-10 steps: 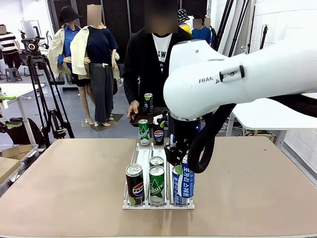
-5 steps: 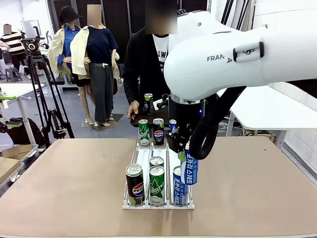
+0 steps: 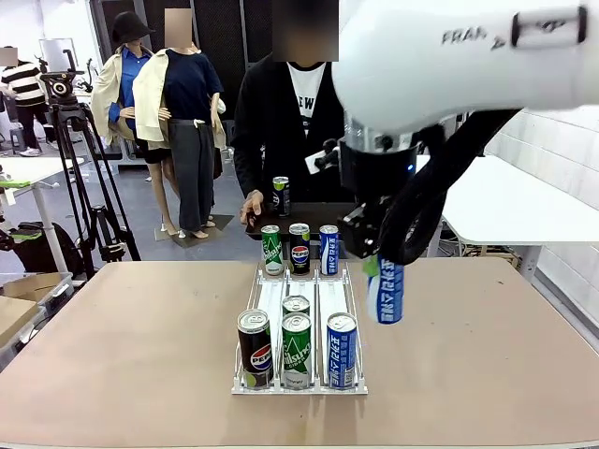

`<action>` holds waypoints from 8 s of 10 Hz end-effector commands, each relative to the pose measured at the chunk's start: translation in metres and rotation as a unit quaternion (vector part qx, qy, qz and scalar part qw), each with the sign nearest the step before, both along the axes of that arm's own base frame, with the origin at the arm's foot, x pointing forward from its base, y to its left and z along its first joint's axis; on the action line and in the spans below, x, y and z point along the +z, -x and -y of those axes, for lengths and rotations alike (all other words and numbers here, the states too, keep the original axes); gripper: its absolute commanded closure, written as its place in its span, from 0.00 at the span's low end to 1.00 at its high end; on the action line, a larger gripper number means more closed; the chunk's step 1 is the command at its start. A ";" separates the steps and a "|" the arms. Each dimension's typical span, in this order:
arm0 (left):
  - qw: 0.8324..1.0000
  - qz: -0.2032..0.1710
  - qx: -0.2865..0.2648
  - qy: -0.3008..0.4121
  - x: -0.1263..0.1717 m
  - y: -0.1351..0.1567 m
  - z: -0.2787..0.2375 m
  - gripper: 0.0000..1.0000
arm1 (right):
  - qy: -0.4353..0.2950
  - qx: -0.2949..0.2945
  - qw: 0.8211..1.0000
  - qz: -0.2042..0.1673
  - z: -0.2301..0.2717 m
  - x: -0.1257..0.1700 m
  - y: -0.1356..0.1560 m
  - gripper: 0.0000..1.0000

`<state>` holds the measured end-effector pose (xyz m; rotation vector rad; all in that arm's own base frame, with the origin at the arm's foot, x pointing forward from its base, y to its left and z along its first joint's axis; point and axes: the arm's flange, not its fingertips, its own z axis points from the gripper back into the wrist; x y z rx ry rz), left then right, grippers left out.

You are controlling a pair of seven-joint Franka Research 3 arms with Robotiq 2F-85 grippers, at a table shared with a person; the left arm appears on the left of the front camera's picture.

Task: Retrieve and hand over the desired beverage to the person.
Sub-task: Pick up another can of the same type that the person held from the Automatic Can Dispenser, then place the picked can on the Handle tray extended by the person.

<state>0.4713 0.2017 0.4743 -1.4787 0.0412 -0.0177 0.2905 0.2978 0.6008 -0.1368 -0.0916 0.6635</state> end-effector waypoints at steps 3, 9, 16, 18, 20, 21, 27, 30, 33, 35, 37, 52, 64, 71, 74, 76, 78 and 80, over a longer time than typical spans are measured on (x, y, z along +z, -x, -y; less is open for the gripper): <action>1.000 0.001 0.003 -0.004 0.001 0.001 -0.001 0.00 | 0.007 -0.002 1.000 0.023 0.058 0.041 -0.003 1.00; 1.000 0.001 0.003 -0.004 0.001 0.001 -0.001 0.00 | -0.036 -0.032 0.998 0.047 0.181 0.066 -0.036 1.00; 1.000 0.001 0.003 -0.004 0.001 0.001 -0.001 0.00 | -0.090 -0.065 0.991 0.077 0.224 0.042 -0.059 1.00; 1.000 0.001 0.003 -0.004 0.001 0.001 -0.001 0.00 | -0.078 -0.074 0.993 0.058 0.229 0.040 -0.068 1.00; 1.000 0.001 0.003 -0.004 0.001 0.001 -0.001 0.00 | -0.078 -0.074 0.993 0.058 0.229 0.040 -0.068 1.00; 1.000 0.001 0.003 -0.004 0.001 0.001 -0.001 0.00 | -0.078 -0.074 0.993 0.058 0.229 0.040 -0.068 1.00; 1.000 0.001 0.003 -0.004 0.001 0.001 -0.001 0.00 | -0.078 -0.074 0.993 0.058 0.229 0.040 -0.068 1.00; 1.000 0.001 0.003 -0.004 0.001 0.001 -0.001 0.00 | -0.078 -0.074 0.993 0.058 0.229 0.040 -0.068 1.00; 1.000 0.001 0.003 -0.004 0.001 0.001 -0.001 0.00 | -0.078 -0.074 0.993 0.058 0.229 0.040 -0.068 1.00; 1.000 0.001 0.003 -0.004 0.001 0.001 -0.001 0.00 | -0.078 -0.074 0.993 0.058 0.229 0.040 -0.068 1.00; 1.000 0.001 0.003 -0.004 0.001 0.001 -0.001 0.00 | -0.078 -0.074 0.993 0.058 0.229 0.040 -0.068 1.00; 1.000 0.001 0.003 -0.004 0.001 0.001 -0.001 0.00 | -0.068 -0.063 0.995 0.032 0.203 0.051 -0.077 1.00; 1.000 0.001 0.003 -0.004 0.001 0.001 -0.001 0.00 | -0.083 0.012 0.996 -0.020 0.071 0.089 -0.184 1.00; 1.000 0.001 0.003 -0.004 0.001 0.001 -0.001 0.00 | -0.090 0.055 0.994 -0.037 0.018 0.073 -0.256 1.00; 1.000 0.001 0.003 -0.004 0.001 0.001 -0.001 0.00 | -0.061 0.070 0.995 -0.046 0.001 0.065 -0.270 1.00; 1.000 0.001 0.003 -0.004 0.001 0.001 -0.001 0.00 | -0.053 0.078 0.994 -0.056 -0.012 0.054 -0.273 1.00; 1.000 0.001 0.003 -0.004 0.001 0.001 -0.001 0.00 | -0.048 0.090 0.993 -0.066 -0.020 0.039 -0.278 1.00; 1.000 0.001 0.003 -0.004 0.001 0.001 -0.001 0.00 | -0.039 0.100 0.992 -0.065 -0.029 0.028 -0.276 1.00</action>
